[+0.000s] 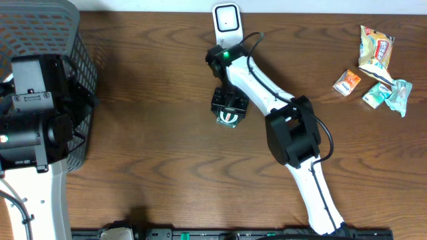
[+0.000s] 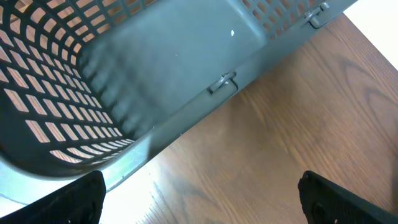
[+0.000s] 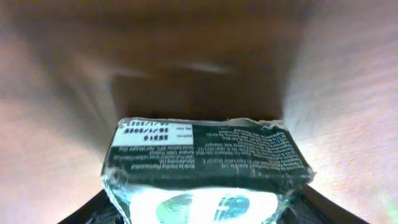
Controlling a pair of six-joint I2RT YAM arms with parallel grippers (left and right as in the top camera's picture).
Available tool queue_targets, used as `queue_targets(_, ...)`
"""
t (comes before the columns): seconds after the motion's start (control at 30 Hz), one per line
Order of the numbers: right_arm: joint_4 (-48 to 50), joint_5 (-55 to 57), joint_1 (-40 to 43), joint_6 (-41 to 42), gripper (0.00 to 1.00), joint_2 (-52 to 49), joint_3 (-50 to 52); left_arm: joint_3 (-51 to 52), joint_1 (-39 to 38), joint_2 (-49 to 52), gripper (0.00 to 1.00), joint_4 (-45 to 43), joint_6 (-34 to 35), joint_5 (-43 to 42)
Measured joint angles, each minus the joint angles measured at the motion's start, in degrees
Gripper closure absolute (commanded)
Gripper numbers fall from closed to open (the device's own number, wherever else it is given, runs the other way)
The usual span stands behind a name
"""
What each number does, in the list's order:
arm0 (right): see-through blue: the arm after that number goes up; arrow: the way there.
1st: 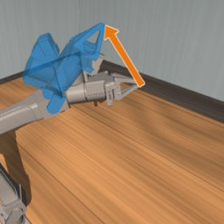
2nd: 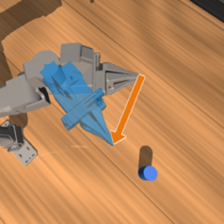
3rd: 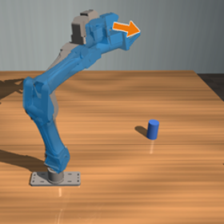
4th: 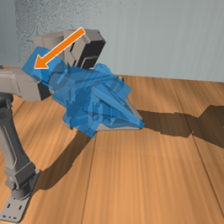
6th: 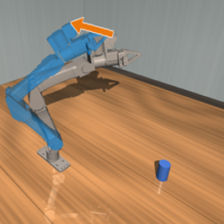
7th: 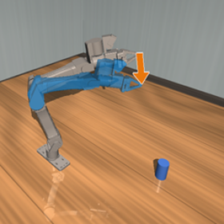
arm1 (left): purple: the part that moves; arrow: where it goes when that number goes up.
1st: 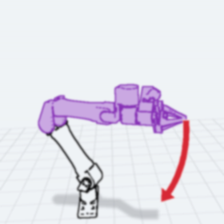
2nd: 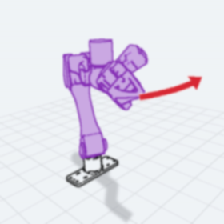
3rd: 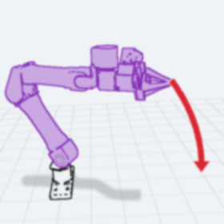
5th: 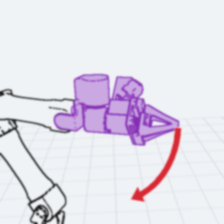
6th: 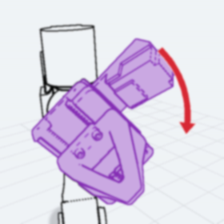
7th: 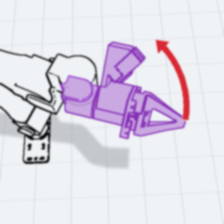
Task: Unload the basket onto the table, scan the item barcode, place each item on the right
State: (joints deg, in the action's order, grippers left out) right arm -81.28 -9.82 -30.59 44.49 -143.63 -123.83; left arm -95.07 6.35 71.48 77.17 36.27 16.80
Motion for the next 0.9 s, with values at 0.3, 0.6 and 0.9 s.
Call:
queue_targets(0.3,-7.8,-30.6,8.1,-19.4,0.51,0.0,0.6,0.0,0.0,0.0,0.02,0.0,0.0,0.0)
queue_targets(0.6,-15.9,-52.1,13.2,-41.3,0.52,0.0,0.7,0.0,0.0,0.0,0.02,0.0,0.0,0.0)
queue_targets(0.9,-7.8,-35.4,13.1,-34.8,0.45,0.0,0.7,0.0,0.0,0.0,0.02,0.0,0.0,0.0)
